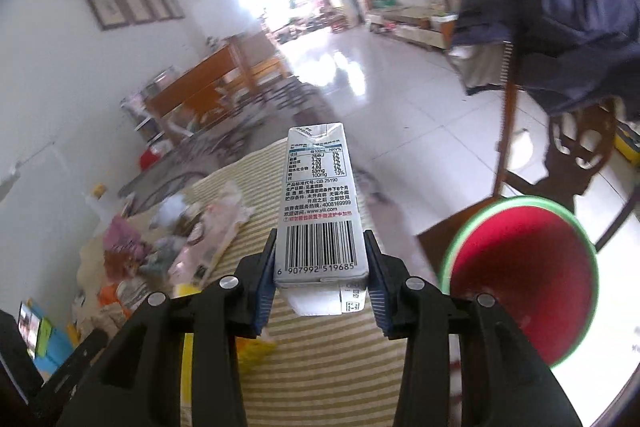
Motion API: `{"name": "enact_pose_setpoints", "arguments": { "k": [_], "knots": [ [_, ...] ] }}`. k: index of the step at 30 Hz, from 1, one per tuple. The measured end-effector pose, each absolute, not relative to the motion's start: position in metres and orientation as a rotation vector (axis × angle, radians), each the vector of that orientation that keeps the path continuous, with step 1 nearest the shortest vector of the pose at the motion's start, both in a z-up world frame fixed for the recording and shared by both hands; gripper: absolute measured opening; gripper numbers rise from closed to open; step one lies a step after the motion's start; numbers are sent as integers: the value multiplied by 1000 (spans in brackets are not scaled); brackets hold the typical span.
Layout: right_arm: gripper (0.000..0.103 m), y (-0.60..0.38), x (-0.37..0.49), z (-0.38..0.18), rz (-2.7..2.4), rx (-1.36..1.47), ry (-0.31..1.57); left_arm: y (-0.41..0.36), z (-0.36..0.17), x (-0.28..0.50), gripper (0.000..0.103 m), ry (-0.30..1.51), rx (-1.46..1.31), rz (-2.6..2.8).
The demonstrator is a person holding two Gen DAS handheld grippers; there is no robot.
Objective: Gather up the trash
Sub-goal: 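Carry carton and paper to red bin and release both into it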
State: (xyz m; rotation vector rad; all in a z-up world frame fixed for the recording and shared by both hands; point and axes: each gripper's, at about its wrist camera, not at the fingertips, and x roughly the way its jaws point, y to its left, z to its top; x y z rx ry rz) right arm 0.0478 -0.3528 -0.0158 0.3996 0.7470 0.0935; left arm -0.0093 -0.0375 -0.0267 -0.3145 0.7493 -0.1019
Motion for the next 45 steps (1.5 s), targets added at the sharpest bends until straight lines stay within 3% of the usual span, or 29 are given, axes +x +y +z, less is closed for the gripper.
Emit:
{"name": "enact_pose_setpoints", "arguments": {
  "k": [14,18,21,23,34,45],
  "knots": [
    [39,-474,28,-46,-205,715,775,-253,-34,69,51,883,-231,-584],
    [41,-486,28,-55,-239,770,795,-281,-50,84,51,950,-209,-608],
    [46,-495,23,-56,-285,812,772,-295,-59,88,58,983,-185,-617],
    [55,-499,19,-53,-315,821,742,-297,-62,89,64,993,-185,-620],
    [68,-485,28,-44,-279,788,718,-283,-47,72,83,950,-192,-634],
    [72,-468,41,-45,-233,744,752,-185,-36,51,84,893,-288,-492]
  ]
}}
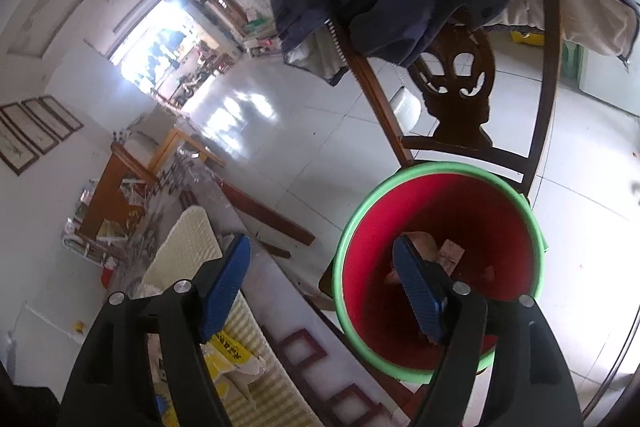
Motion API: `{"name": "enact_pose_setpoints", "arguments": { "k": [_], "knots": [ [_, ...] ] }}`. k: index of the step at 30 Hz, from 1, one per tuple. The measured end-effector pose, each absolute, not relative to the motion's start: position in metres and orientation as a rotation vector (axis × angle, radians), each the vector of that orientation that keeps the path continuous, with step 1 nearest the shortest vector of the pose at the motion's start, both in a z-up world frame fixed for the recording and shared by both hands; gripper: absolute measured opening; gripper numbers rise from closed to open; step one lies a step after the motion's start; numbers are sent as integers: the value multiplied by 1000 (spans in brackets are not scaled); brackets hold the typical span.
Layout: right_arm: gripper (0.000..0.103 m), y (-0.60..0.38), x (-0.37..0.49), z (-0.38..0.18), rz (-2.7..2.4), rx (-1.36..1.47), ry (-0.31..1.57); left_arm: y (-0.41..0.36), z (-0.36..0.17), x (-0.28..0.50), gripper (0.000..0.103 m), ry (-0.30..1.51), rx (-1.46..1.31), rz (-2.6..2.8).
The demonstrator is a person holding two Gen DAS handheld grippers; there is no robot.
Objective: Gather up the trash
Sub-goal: 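Carry carton and paper to red bin and release both into it, then grasp orange snack bag with left tool while right tool grasps yellow packet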
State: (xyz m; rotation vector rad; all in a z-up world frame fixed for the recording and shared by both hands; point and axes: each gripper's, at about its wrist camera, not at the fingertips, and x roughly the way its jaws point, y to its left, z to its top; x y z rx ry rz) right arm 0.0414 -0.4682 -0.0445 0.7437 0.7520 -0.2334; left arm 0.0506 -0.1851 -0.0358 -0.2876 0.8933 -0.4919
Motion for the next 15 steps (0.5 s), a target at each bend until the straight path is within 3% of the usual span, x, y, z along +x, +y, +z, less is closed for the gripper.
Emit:
{"name": "enact_pose_setpoints", "arguments": {
  "k": [10,15],
  "knots": [
    [73,-414,58,-39,-137,609,816,-16,-42,30,84,851,-338,-85],
    [78,-389,64,-37,-93,551,836,66,-45,32,84,843,-412,132]
  ]
}}
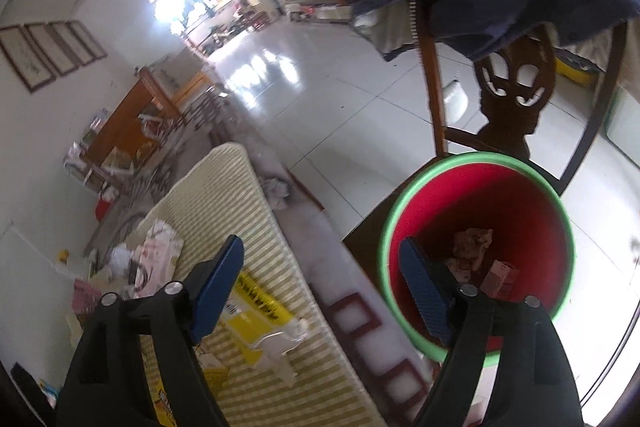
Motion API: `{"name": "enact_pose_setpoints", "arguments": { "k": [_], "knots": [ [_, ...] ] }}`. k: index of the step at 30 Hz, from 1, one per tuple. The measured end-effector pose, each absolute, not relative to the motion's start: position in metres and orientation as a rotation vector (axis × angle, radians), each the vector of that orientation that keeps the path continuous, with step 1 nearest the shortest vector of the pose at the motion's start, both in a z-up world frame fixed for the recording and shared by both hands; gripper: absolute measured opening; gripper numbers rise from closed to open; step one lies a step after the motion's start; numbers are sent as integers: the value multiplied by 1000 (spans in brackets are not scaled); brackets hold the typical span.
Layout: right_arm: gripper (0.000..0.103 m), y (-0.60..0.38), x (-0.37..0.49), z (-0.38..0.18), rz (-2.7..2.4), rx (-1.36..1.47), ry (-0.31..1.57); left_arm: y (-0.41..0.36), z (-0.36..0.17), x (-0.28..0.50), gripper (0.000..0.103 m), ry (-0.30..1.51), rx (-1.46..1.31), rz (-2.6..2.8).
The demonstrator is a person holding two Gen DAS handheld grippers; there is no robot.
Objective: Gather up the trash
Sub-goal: 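Grasp orange snack bag with left tool while right tool grasps yellow packet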
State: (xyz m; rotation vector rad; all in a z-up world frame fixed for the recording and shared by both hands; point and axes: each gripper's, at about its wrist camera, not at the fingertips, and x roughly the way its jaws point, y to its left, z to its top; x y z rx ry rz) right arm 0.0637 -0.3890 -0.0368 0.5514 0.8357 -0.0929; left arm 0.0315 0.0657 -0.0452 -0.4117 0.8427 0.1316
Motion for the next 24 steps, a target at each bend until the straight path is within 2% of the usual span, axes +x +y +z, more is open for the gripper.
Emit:
{"name": "enact_pose_setpoints", "arguments": {
  "k": [7,15,16,17,18,20,24],
  "knots": [
    [79,-361,69,-37,-42,461,857,142,-76,53,84,903,-624,311],
    [82,-344,77,-41,-11,380,875,142,-97,90,84,930,-647,327],
    [82,-342,78,-42,-6,370,880,139,-97,93,80,930,-614,320],
    [82,-338,80,-43,4,355,886,139,-96,94,69,927,-596,315],
    [82,-334,81,-44,15,341,890,135,-97,88,67,925,-581,312],
    [82,-327,84,-46,44,322,903,132,-94,86,54,915,-554,308],
    [83,-320,87,-51,82,295,942,139,-93,78,49,914,-554,289]
  ]
}}
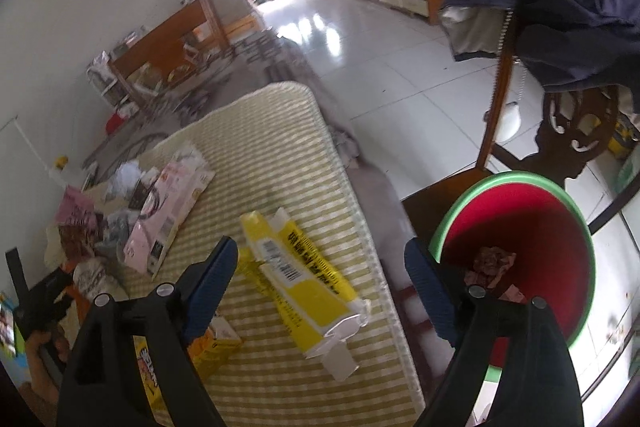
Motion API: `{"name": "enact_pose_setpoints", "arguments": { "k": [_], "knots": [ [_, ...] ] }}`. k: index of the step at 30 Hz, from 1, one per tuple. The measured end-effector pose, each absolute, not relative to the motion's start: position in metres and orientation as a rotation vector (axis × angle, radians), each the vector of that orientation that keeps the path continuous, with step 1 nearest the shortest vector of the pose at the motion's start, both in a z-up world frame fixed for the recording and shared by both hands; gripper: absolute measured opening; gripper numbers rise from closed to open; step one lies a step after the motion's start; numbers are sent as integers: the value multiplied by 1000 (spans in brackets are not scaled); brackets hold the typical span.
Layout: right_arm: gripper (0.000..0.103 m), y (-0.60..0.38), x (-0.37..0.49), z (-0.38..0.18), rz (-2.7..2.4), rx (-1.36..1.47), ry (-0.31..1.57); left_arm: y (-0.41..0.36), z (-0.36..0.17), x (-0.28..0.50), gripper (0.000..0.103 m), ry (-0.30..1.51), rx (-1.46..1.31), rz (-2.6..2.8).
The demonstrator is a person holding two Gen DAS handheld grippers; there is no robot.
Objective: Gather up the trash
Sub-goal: 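Grasp orange snack bag with left tool while right tool grasps yellow packet, then carry bag and packet to red bin and release both into it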
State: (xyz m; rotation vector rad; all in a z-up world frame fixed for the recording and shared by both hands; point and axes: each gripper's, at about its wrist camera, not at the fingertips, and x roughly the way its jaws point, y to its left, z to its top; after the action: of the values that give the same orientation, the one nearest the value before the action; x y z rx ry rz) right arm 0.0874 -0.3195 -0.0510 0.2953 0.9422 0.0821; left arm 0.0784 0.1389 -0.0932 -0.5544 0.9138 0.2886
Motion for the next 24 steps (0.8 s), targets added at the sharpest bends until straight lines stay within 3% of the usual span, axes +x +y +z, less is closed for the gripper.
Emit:
{"name": "enact_pose_setpoints", "arguments": {
  "k": [10,11,13,16,20,23,24],
  "knots": [
    [81,-304,90,-73,112,217,1075,125,-79,28,47,911,-533,249],
    [76,-302,90,-77,126,220,1092,121,-77,25,48,910,-502,240],
    [44,-299,91,-84,170,253,1134,110,-74,17,48,919,-447,216],
    [36,-296,87,-86,236,298,1149,99,-78,16,51,949,-429,173],
    [36,-286,87,-86,286,297,1165,92,-88,22,59,982,-421,161],
    [47,-281,88,-85,323,307,1168,91,-91,21,63,990,-446,163],
    [55,-279,87,-84,337,315,1162,92,-92,21,63,988,-458,163]
  ]
}}
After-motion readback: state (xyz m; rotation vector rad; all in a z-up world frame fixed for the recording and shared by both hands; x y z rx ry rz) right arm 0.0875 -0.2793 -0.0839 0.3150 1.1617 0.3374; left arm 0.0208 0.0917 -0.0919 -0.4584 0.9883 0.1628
